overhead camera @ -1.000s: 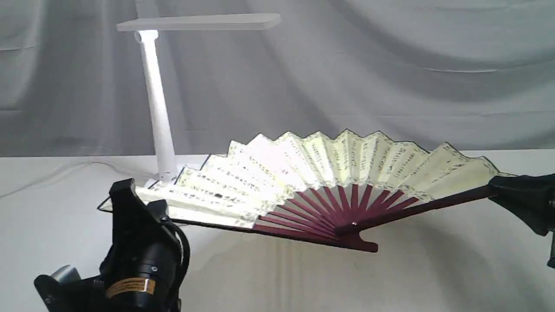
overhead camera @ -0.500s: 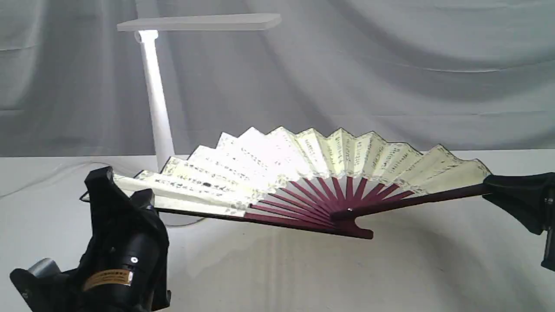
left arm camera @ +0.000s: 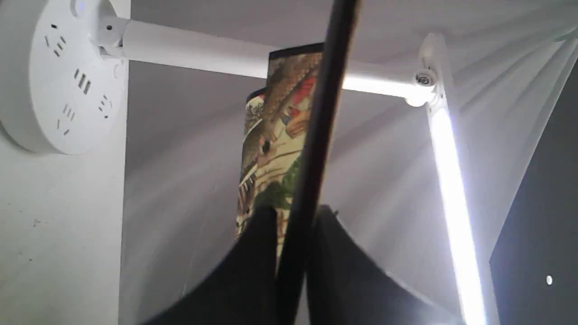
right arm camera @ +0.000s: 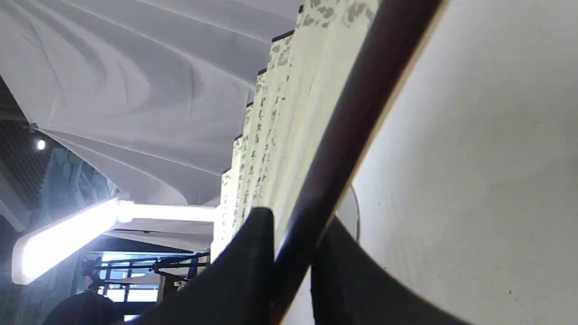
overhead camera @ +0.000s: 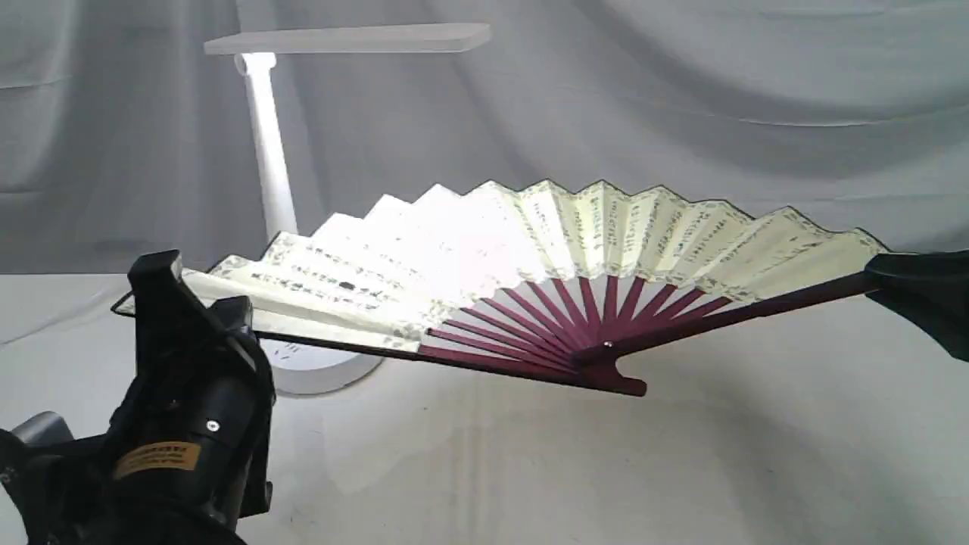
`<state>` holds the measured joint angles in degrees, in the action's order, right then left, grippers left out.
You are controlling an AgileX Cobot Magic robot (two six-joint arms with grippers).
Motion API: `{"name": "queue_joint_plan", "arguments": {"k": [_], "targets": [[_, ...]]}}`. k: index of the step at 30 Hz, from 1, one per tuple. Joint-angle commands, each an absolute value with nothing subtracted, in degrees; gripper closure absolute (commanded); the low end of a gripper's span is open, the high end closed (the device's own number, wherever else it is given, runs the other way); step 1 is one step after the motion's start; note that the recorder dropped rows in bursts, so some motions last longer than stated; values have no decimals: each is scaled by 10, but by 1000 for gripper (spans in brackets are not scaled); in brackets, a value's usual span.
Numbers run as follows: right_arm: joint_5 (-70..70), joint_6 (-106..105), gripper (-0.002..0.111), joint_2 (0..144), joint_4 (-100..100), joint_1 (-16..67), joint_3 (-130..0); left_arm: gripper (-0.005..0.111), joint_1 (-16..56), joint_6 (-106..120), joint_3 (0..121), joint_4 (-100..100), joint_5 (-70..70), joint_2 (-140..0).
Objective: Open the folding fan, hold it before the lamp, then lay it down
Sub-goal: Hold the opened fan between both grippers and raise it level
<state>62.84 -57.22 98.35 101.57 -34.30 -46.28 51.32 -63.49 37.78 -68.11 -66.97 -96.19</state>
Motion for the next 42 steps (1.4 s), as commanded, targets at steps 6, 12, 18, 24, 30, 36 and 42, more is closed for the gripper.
{"name": "queue_joint_plan", "arguments": {"k": [6,12,18,24,30,36,42], "targets": [[584,-598,108,969,999,-297,-461,107,512,-659,383,-700,-700,-940],[585,-594,108,969,999,-292,-461,107,492,-663,383,-697,-700,-921],[587,-579,108,969,999,-292,-461,107,465,-621,383,-694,-700,-893],[598,-564,108,969,999,-291,-485,107,453,-599,383,-683,-700,-871],[572,-541,108,935,999,-262,-516,107,446,-598,383,-680,-700,-866],[525,-535,108,911,999,-204,-519,107,446,-614,383,-684,-700,-862],[481,-530,108,903,999,-162,-520,107,425,-613,383,-677,-700,-860]]}}
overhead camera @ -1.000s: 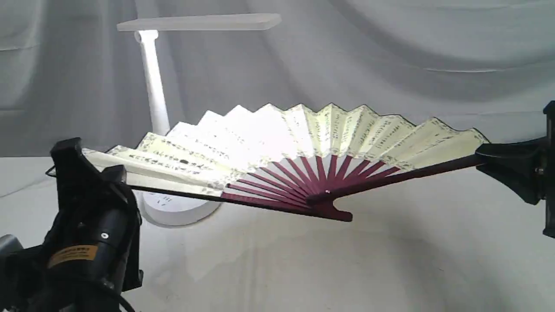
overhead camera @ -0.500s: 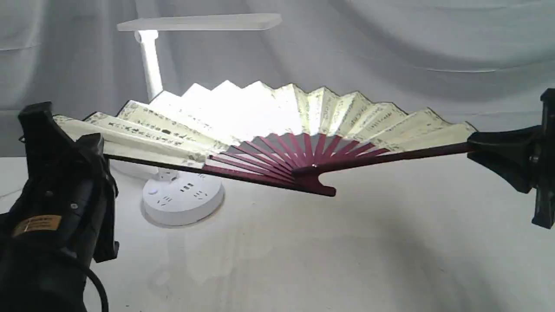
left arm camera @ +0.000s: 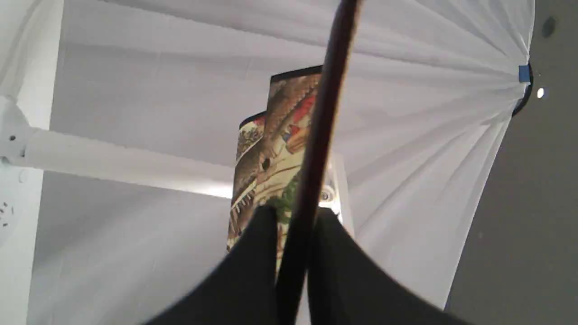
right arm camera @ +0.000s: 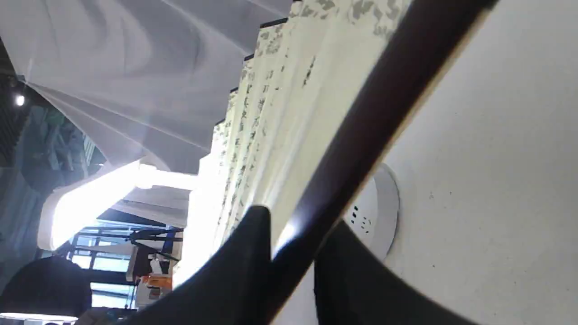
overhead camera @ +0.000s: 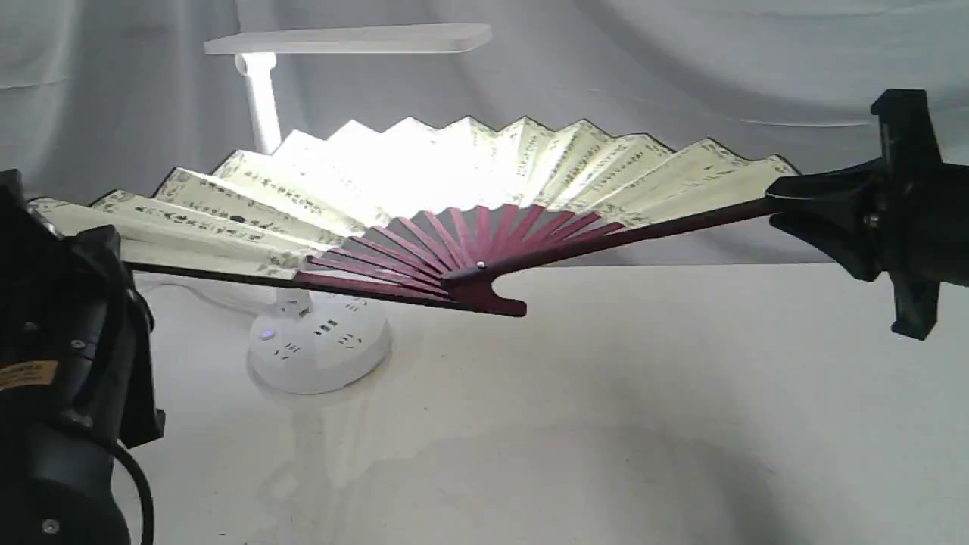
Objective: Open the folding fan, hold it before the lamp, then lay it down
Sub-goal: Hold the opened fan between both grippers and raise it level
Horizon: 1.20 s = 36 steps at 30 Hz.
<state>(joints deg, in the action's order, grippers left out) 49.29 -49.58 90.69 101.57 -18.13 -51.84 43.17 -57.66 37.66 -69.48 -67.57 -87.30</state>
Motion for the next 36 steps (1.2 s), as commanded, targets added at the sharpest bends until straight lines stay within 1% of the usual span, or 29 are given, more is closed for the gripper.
{"name": "queue_joint_plan", "arguments": {"k": [1,31,36], "targets": [[479,-530,108,903,999,-158,-521,107,425,-613,383,-674,-700,-860],[481,-510,108,902,999,-152,-528,107,422,-612,383,-682,-700,-833],[481,-505,108,902,999,-152,-561,107,419,-612,383,-682,-700,-833]]}}
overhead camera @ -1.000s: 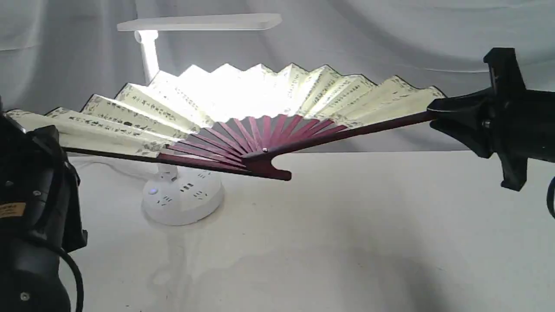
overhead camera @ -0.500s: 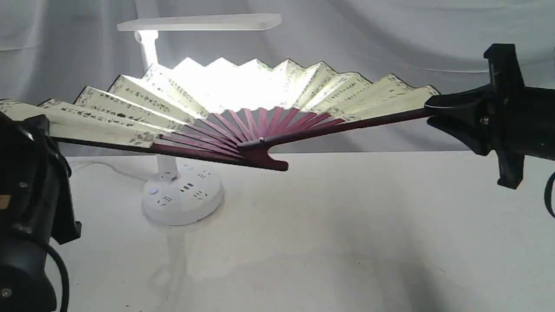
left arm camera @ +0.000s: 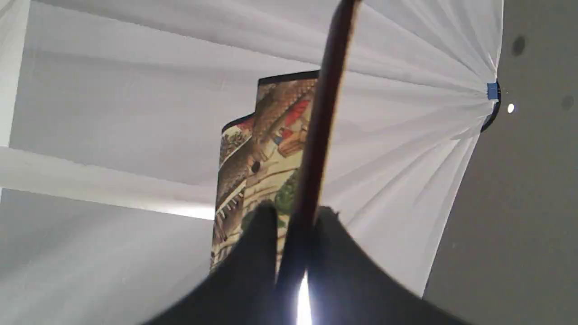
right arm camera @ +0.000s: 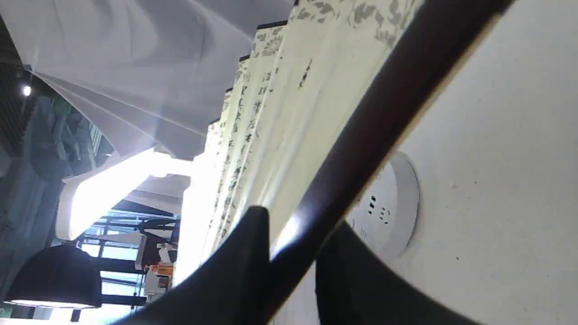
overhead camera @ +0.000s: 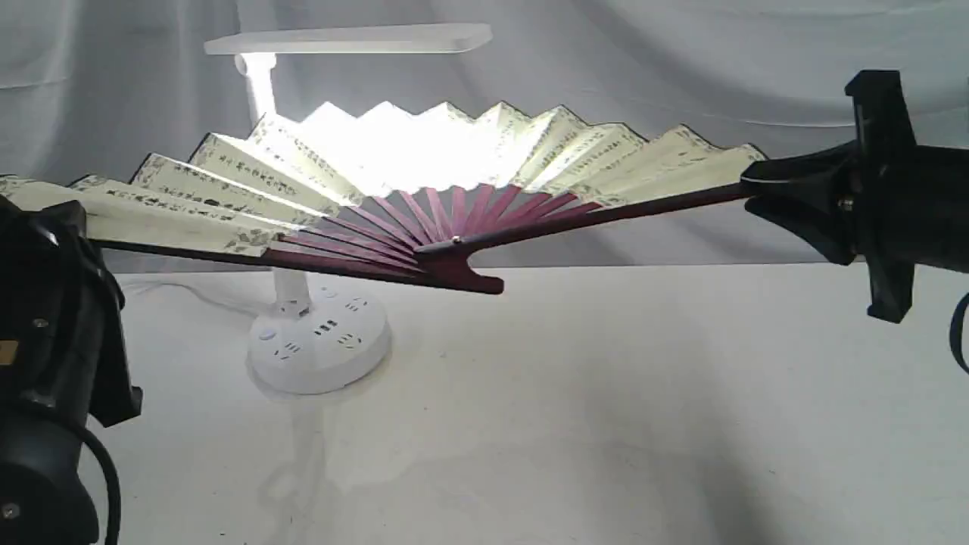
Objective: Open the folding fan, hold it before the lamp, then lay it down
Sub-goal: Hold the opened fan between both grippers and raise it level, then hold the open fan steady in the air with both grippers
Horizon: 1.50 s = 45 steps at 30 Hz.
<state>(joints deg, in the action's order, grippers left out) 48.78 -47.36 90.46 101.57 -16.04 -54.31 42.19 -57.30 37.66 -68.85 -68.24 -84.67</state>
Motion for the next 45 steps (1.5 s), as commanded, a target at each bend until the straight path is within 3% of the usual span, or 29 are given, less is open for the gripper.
{"name": "queue_joint_plan", "arguments": {"k": [1,45], "targets": [[481,-505,108,902,999,-152,-569,107,415,-612,383,-681,-700,-833],[425,-489,108,902,999,-120,-588,107,399,-610,383,-670,-700,-833]]}}
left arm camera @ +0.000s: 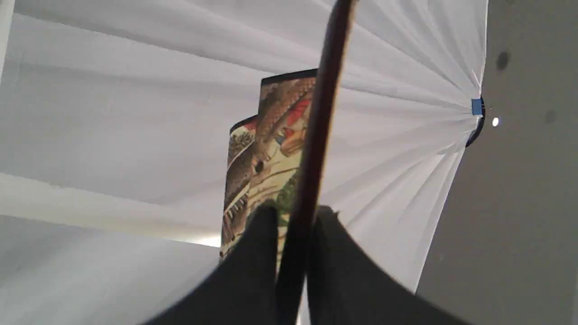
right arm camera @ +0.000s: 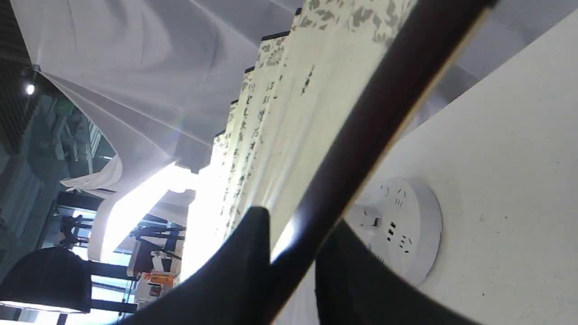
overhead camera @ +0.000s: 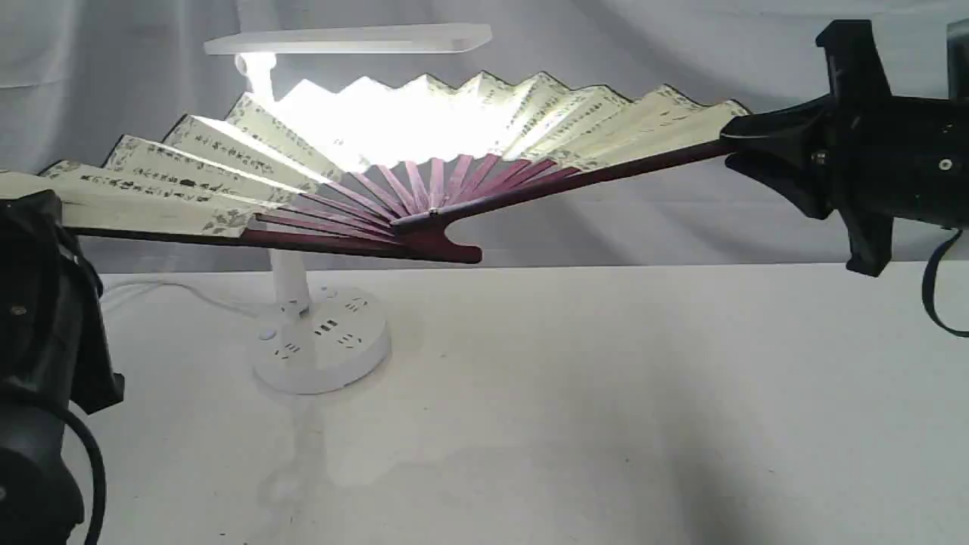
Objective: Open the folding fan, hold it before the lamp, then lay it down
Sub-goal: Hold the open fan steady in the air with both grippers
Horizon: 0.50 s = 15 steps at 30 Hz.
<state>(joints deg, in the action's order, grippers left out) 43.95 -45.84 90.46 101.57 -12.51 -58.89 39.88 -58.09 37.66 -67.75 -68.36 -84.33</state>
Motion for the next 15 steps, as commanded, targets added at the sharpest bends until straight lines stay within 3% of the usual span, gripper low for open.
{"name": "queue_joint_plan", "arguments": {"k": [1,15], "targets": [[424,-489,108,902,999,-120,-588,107,399,-610,383,-670,-700,-833],[420,-489,108,902,999,-120,-588,107,399,-610,383,-670,-700,-833]]}}
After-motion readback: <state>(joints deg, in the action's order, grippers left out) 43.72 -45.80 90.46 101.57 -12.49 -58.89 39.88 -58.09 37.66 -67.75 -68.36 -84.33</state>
